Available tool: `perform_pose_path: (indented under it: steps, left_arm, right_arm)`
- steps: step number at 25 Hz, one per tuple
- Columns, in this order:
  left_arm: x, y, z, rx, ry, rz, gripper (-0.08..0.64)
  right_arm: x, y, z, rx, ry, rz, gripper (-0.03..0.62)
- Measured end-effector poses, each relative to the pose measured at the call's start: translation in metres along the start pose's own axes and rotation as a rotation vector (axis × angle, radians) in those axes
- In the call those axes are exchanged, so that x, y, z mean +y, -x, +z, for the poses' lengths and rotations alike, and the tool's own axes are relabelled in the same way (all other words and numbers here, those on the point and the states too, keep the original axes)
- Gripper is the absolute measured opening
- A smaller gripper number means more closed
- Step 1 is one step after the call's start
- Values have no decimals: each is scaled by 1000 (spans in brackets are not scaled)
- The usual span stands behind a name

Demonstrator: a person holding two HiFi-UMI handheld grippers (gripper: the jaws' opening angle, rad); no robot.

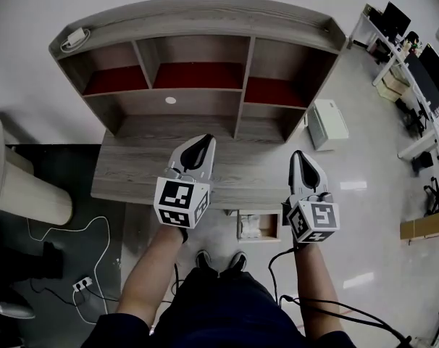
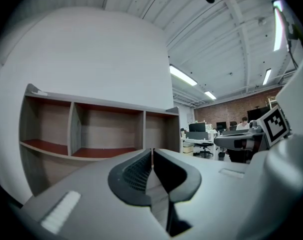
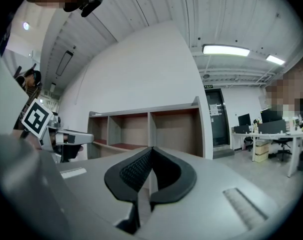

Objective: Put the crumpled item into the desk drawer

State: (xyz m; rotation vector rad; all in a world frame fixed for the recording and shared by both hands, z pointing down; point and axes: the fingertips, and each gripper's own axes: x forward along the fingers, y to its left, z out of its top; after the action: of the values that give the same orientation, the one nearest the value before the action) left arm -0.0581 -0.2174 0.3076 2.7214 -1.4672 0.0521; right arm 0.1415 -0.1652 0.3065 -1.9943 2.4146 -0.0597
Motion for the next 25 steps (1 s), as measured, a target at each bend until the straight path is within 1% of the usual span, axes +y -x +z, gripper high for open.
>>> perform_pose_path:
  steps: [4, 7, 10, 16, 25]
  left_arm:
    - [0, 8, 17, -33, -8, 12, 15]
    - [1, 12, 27, -52, -15, 22, 15]
    - [2, 14, 33, -67, -19, 32, 15]
    - [4, 14, 33, -69, -8, 35, 15]
    - [7, 9, 28, -61, 8, 29, 15]
  right_arm:
    - [10, 3, 26, -38, 16, 7, 6]
    - [16, 6, 33, -68, 37, 37, 6]
    - [21, 7, 38, -82, 44, 48, 6]
    - [27, 3, 43, -97, 42, 62, 6]
    - [29, -4, 40, -78, 44, 69, 6]
